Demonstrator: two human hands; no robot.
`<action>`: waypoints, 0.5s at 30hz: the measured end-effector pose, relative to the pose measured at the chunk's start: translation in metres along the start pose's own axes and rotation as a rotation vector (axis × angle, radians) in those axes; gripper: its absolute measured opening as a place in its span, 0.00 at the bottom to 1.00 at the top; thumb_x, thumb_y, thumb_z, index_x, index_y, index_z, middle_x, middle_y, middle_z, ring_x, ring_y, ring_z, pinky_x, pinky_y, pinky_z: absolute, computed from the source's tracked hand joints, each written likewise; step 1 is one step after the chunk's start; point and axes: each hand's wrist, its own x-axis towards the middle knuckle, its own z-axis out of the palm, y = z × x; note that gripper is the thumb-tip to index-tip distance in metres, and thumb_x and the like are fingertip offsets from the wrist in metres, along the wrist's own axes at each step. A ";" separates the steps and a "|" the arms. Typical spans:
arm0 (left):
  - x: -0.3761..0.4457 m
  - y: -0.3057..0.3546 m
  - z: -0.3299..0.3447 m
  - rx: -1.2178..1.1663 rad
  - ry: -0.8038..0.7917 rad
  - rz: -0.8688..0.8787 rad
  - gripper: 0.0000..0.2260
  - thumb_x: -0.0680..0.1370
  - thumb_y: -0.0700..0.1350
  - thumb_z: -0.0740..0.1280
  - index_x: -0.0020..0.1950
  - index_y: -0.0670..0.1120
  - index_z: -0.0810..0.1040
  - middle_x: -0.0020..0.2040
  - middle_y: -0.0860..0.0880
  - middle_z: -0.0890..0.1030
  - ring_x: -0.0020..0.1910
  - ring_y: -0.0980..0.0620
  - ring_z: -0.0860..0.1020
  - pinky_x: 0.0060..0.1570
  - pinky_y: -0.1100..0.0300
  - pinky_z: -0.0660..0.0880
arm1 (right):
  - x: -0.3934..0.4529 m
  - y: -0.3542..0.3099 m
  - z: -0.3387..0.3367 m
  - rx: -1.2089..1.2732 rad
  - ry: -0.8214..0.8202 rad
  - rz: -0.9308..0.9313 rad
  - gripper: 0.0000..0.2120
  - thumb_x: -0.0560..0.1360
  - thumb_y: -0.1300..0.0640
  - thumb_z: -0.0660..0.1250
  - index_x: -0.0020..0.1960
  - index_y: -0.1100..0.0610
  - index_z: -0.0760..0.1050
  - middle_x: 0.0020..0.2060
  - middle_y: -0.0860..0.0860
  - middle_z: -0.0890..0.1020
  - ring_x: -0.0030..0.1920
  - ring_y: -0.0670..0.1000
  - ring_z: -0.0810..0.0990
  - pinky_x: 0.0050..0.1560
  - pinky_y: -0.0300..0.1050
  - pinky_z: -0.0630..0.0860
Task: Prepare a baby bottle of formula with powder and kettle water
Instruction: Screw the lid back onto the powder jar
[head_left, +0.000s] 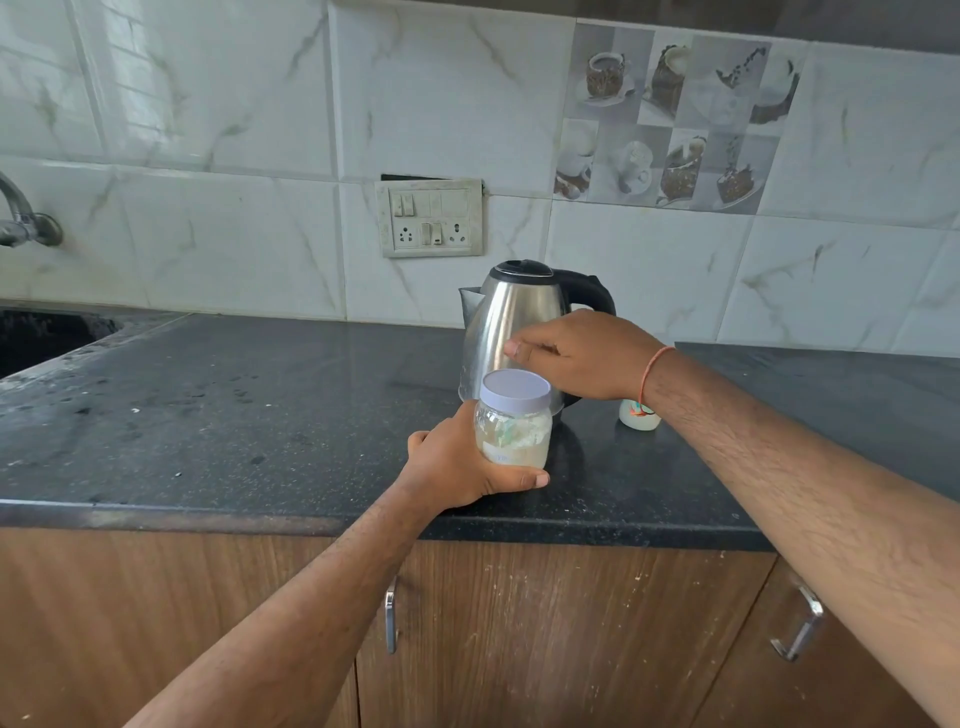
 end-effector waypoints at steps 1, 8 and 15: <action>0.000 0.000 0.000 0.000 0.000 0.001 0.48 0.58 0.79 0.77 0.73 0.65 0.67 0.65 0.67 0.80 0.67 0.58 0.77 0.76 0.44 0.61 | 0.000 0.000 0.000 -0.013 0.021 0.003 0.30 0.85 0.32 0.50 0.49 0.52 0.81 0.35 0.50 0.81 0.39 0.52 0.81 0.45 0.52 0.78; -0.001 0.001 -0.001 0.002 0.001 0.006 0.48 0.58 0.79 0.77 0.73 0.65 0.68 0.65 0.67 0.80 0.67 0.58 0.77 0.76 0.42 0.61 | 0.000 0.000 0.005 0.220 -0.073 -0.079 0.21 0.87 0.36 0.54 0.74 0.39 0.77 0.70 0.41 0.80 0.68 0.44 0.78 0.70 0.46 0.72; -0.001 0.000 0.000 -0.005 0.003 0.011 0.49 0.56 0.80 0.76 0.73 0.65 0.68 0.64 0.67 0.80 0.67 0.58 0.77 0.76 0.42 0.63 | -0.003 -0.002 0.003 -0.016 -0.014 0.007 0.37 0.79 0.27 0.43 0.59 0.49 0.82 0.47 0.48 0.85 0.50 0.52 0.83 0.55 0.58 0.81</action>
